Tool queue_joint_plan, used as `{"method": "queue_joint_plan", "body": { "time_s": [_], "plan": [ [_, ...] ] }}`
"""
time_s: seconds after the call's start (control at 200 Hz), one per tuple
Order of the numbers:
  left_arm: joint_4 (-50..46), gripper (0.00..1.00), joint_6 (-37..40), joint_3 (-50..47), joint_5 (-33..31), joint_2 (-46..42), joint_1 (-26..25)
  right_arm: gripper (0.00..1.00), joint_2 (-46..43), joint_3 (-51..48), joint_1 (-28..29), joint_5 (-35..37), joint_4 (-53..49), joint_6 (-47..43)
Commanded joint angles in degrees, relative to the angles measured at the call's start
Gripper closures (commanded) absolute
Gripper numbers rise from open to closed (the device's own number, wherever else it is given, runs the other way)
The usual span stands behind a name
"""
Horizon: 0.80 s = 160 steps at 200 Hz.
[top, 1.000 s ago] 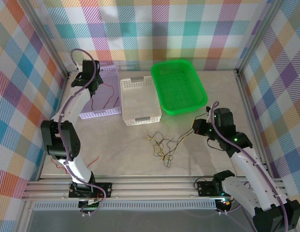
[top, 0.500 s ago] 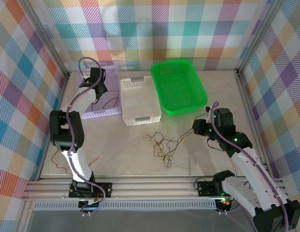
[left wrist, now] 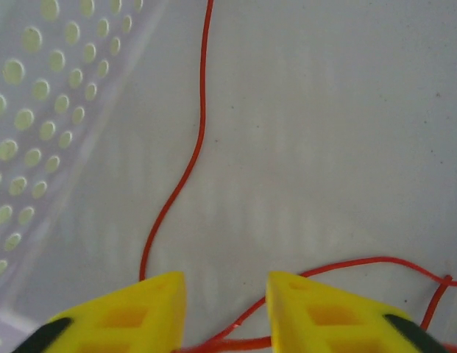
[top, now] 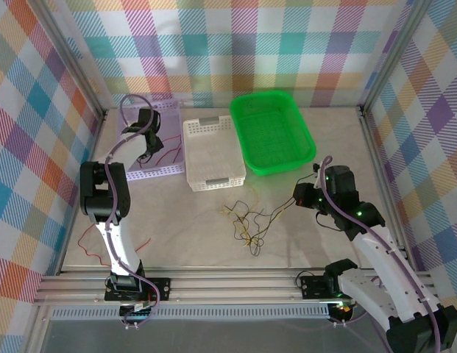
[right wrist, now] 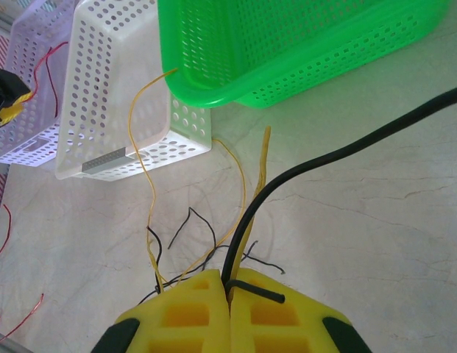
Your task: Untangle the cables
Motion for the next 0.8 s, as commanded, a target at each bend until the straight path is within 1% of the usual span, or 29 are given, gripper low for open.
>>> {"method": "queue_joint_plan", "body": {
  "time_s": [0.0, 0.12, 0.265, 0.42, 0.475, 0.555, 0.61, 0.795],
  "plan": [
    [-2.77, 0.52, 0.08, 3.83, 1.38, -0.13, 0.90, 1.00, -0.98, -0.17, 0.57, 0.25, -0.17, -0.40],
    [-4.09, 0.39, 0.78, 6.26, 2.54, -0.59, 0.96, 1.00, -0.89, -0.61, 0.63, 0.43, 0.00, -0.27],
    [-6.12, 0.28, 1.18, 8.52, 2.62, -0.90, 0.92, 1.00, -0.92, -1.32, 0.65, 0.26, 0.40, 0.03],
    [-8.14, 0.24, 1.67, 10.77, 2.17, -0.58, 1.58, 1.00, -1.48, -1.48, 0.66, 0.25, -0.03, 0.04],
    [-9.36, 0.21, 1.71, 12.19, 2.13, -0.11, 2.05, 1.00, -1.72, -1.50, 0.66, 0.34, -0.33, 0.03],
    [-10.82, 0.19, 1.92, 14.05, 2.76, 0.56, 2.87, 1.00, -1.85, -1.45, 0.66, 0.35, -0.52, 0.03],
    [-12.07, 0.16, 1.96, 15.47, 2.91, 1.10, 3.30, 1.00, -1.95, -1.53, 0.66, 0.34, -0.55, 0.00],
    [-15.81, 0.14, 3.93, 21.25, 2.03, 4.27, 4.20, 1.00, -1.68, -1.76, 0.84, 0.23, -0.31, 0.21]
  ]
}}
